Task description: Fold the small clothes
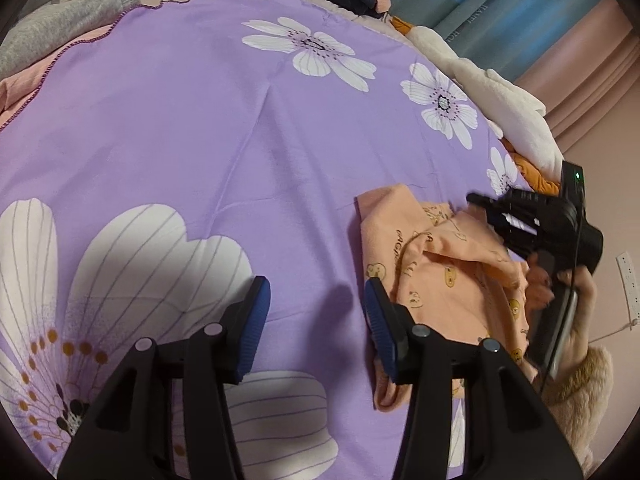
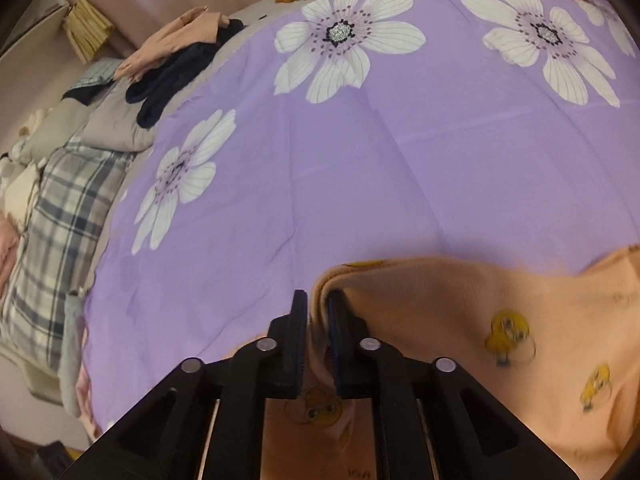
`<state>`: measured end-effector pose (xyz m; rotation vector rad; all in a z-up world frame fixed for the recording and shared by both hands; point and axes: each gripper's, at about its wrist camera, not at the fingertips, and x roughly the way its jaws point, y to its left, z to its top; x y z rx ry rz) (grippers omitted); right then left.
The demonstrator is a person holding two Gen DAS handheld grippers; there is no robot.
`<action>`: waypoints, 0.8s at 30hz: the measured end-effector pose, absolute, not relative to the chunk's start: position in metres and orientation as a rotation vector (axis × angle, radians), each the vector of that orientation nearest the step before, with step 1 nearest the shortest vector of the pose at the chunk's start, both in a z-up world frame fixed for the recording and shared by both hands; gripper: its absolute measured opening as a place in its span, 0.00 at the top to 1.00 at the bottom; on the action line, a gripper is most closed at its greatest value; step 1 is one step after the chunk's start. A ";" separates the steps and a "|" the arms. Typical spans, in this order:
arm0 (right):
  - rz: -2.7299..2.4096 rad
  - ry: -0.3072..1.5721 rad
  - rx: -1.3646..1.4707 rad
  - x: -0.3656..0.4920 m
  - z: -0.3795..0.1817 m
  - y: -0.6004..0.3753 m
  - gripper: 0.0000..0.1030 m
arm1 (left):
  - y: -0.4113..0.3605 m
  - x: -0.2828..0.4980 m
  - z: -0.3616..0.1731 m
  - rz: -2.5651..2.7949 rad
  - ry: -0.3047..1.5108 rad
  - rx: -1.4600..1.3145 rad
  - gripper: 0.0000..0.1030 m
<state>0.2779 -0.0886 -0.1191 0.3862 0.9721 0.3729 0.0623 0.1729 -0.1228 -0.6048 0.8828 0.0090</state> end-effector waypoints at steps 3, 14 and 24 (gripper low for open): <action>0.379 0.949 0.406 0.280 -0.108 -0.096 0.70 | 0.166 0.064 -0.122 -0.015 0.886 -0.589 0.52; 0.473 1.005 0.334 0.222 -0.103 -0.112 0.55 | 0.153 0.067 -0.121 -0.081 0.894 -0.558 0.51; 0.543 1.121 0.347 0.196 -0.136 -0.097 0.55 | 0.148 0.069 -0.121 -0.098 0.904 -0.545 0.51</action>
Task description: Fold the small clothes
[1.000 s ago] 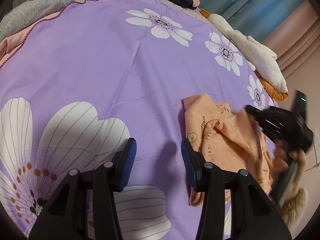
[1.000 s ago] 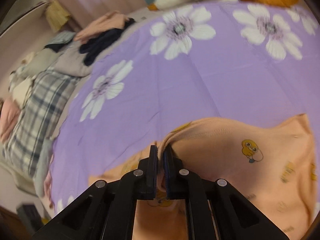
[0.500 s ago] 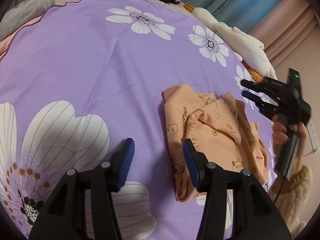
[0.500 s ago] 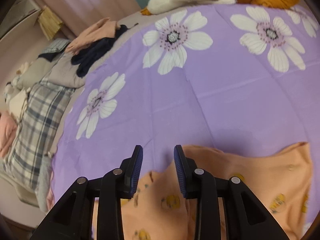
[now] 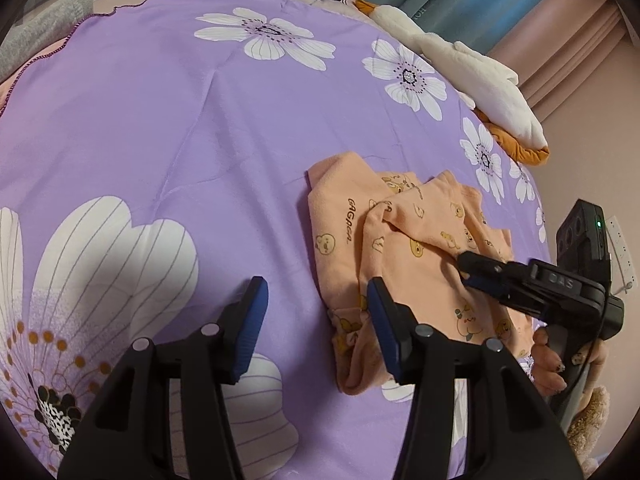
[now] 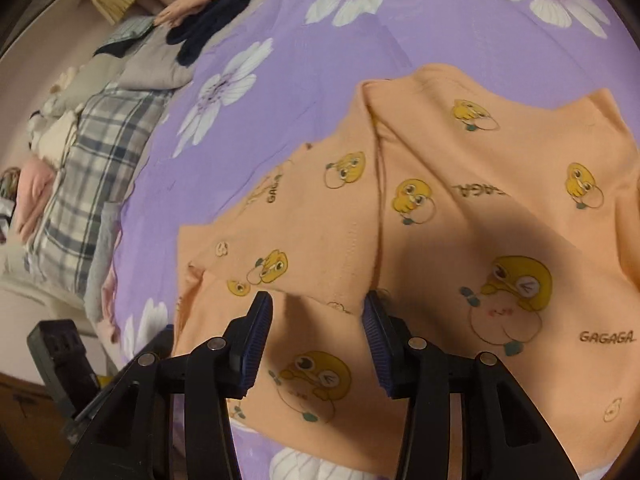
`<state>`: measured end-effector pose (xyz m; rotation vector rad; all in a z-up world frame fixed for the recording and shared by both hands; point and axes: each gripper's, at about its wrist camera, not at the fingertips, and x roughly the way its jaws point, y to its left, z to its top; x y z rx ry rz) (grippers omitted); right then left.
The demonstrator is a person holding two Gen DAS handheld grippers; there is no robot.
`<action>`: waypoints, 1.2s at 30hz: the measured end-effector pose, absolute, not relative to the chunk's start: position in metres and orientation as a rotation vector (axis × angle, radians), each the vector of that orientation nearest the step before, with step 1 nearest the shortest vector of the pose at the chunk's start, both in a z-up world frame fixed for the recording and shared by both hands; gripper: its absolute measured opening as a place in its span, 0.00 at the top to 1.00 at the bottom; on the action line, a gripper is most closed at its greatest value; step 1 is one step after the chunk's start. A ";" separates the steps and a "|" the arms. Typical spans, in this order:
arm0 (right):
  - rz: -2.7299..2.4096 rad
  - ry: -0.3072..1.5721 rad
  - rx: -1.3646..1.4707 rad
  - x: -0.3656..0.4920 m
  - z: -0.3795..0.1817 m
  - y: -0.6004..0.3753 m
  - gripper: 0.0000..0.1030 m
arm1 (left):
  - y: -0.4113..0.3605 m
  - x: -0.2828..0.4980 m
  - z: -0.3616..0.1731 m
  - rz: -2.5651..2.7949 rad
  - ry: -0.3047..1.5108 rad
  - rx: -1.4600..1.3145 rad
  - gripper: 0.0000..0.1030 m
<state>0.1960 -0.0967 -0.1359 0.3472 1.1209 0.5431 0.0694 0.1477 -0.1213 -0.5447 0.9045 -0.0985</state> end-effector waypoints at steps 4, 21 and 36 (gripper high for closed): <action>0.563 1.081 0.322 0.210 -0.132 -0.080 0.68 | 0.146 0.069 -0.120 -0.110 0.903 -0.538 0.51; 0.582 0.907 0.298 0.226 -0.084 -0.045 0.57 | 0.134 0.067 -0.115 -0.242 0.864 -0.573 0.29; 0.083 0.986 0.414 0.119 -0.150 -0.256 0.34 | 0.113 0.101 -0.135 -0.237 0.960 -0.611 0.48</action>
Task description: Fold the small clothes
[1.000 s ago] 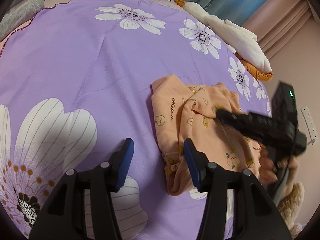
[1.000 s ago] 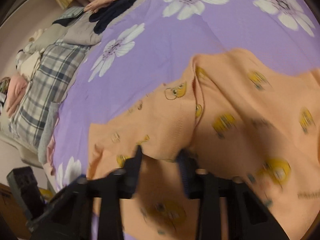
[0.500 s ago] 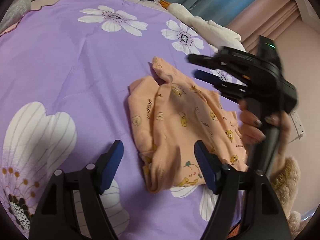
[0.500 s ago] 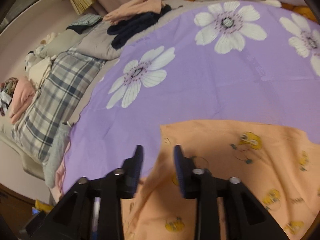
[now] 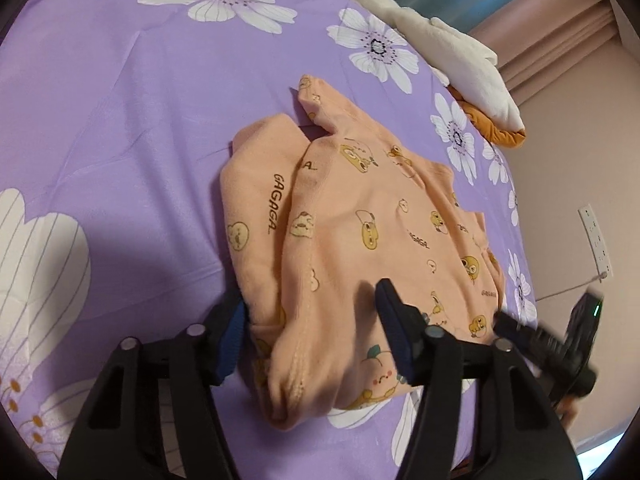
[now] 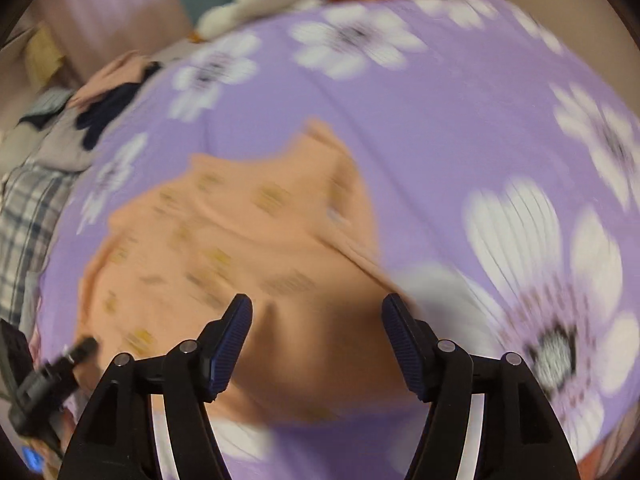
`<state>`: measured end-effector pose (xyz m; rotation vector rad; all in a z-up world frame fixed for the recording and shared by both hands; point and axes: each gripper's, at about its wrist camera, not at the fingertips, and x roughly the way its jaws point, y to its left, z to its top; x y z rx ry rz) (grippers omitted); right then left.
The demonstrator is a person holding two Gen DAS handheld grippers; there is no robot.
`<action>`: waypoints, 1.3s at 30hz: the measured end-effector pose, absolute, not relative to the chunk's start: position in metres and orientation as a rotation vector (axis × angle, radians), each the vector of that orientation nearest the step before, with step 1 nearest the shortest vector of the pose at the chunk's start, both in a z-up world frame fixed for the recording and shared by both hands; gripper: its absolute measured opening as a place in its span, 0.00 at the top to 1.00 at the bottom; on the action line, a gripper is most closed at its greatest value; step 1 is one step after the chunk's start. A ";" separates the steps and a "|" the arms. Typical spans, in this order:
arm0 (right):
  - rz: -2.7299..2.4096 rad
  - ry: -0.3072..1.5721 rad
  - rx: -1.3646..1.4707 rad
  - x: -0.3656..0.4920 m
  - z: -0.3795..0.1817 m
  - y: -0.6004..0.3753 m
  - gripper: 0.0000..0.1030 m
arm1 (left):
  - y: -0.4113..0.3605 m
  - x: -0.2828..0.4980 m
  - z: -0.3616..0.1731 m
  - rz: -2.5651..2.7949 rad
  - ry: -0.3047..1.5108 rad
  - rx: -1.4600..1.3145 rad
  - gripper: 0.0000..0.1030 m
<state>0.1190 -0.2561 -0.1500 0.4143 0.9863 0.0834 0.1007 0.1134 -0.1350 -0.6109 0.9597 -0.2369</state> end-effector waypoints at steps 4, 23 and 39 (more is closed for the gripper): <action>0.174 0.937 0.554 0.109 -0.158 -0.273 0.34 | 0.114 0.102 -0.138 -0.236 0.981 -0.641 0.67; 0.391 0.884 0.849 0.141 -0.192 -0.272 0.81 | 0.090 0.102 -0.136 -0.137 0.984 -0.594 0.75; 0.153 0.761 0.577 0.076 -0.128 -0.293 0.90 | 0.040 0.021 -0.120 -0.190 1.060 -0.501 0.77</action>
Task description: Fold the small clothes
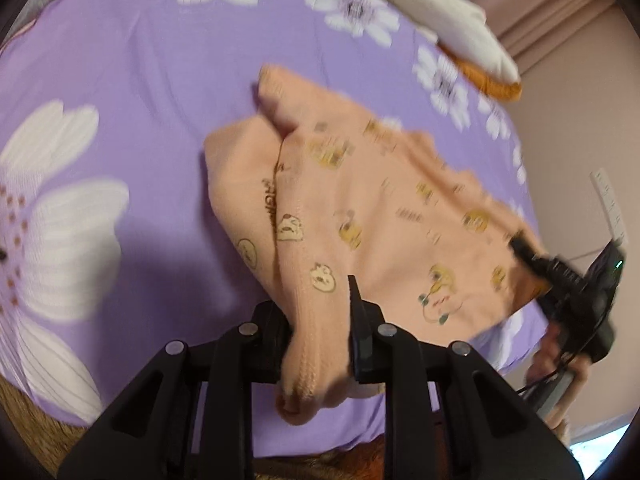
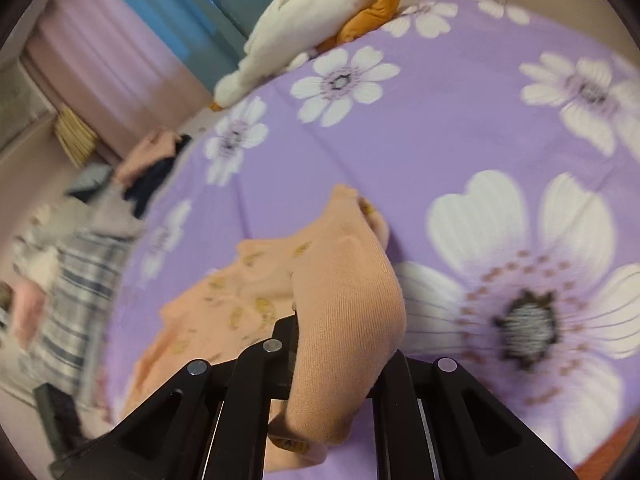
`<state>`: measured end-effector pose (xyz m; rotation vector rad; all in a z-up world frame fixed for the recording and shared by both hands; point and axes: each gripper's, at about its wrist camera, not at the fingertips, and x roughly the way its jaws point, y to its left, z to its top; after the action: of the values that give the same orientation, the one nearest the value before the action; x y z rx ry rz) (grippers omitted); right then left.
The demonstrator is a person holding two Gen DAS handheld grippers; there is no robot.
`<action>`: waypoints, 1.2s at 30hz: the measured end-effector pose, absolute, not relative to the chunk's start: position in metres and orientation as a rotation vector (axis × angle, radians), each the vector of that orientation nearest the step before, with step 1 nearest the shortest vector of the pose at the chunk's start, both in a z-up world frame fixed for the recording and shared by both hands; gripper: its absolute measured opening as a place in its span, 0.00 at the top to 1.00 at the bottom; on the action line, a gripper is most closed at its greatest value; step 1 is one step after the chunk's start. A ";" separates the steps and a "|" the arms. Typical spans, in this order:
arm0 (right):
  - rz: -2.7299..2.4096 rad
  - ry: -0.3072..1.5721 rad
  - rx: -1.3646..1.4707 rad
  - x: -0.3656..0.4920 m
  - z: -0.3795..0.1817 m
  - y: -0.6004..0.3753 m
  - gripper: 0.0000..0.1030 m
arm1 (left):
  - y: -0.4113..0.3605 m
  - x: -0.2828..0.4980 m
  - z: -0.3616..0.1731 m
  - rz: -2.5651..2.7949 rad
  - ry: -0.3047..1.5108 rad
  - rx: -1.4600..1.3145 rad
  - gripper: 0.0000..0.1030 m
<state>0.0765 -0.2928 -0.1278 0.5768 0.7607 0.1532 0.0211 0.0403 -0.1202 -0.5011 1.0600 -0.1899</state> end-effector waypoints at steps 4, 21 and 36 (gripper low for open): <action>0.135 0.751 0.497 0.080 -0.124 -0.283 0.90 | 0.044 0.019 -0.120 -0.178 1.064 -0.489 0.73; 0.749 0.769 -0.020 0.064 -0.084 -0.076 0.89 | 0.125 -0.027 -0.084 -0.009 0.897 -0.528 0.61; 0.845 0.915 0.201 0.062 -0.115 -0.100 0.41 | 0.108 -0.010 -0.067 -0.122 0.866 -0.530 0.28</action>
<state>0.0620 -0.0996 -0.1153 0.2007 0.9150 0.8455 -0.0098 0.1081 -0.0669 -0.5303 0.8656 -0.1218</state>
